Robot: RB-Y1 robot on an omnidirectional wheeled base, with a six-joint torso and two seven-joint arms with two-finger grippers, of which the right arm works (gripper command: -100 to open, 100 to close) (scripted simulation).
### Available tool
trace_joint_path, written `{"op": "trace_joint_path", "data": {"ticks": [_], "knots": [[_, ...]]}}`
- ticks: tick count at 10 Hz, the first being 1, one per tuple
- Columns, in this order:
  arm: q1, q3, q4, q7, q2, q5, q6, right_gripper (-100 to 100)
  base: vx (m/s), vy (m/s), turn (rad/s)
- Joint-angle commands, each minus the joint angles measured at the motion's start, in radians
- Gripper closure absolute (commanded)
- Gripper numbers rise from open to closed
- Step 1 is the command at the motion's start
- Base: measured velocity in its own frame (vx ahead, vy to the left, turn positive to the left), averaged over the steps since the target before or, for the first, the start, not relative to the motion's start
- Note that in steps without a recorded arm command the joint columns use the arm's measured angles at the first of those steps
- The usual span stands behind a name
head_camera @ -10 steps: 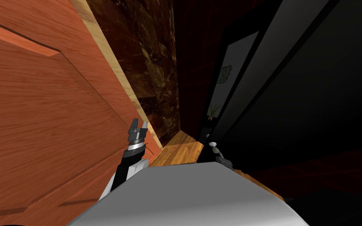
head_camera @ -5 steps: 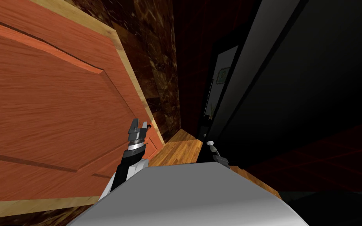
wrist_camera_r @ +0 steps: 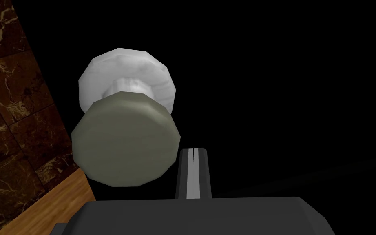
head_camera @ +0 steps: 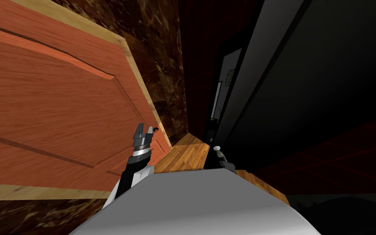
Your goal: Pull the door open
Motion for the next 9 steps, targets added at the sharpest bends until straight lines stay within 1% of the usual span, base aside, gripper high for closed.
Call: {"op": "trace_joint_path", "data": {"ticks": [1,2,3,4,7,8,9], "knots": [[-0.022,0.029,0.005,-0.011,0.015,0.021,-0.016,-100,-0.095,-0.025,0.058],[-0.022,0.029,0.005,-0.011,0.015,0.021,-0.016,-100,-0.056,-0.02,0.028],[-0.012,0.005,0.014,-0.007,0.0,0.007,-0.008,-100,-0.014,-0.035,-0.027],[0.008,-0.002,-0.007,-0.023,-0.027,-0.015,0.014,-100,0.062,0.01,-0.035],[0.029,-0.007,-0.044,-0.042,-0.058,-0.04,0.041,-100,0.09,0.077,-0.009],[0.034,-0.015,-0.021,-0.038,-0.06,-0.043,0.044,-100,0.037,0.012,-0.028],[0.034,-0.015,-0.021,-0.038,-0.06,-0.043,0.044,100,0.003,-0.024,0.007]]}}
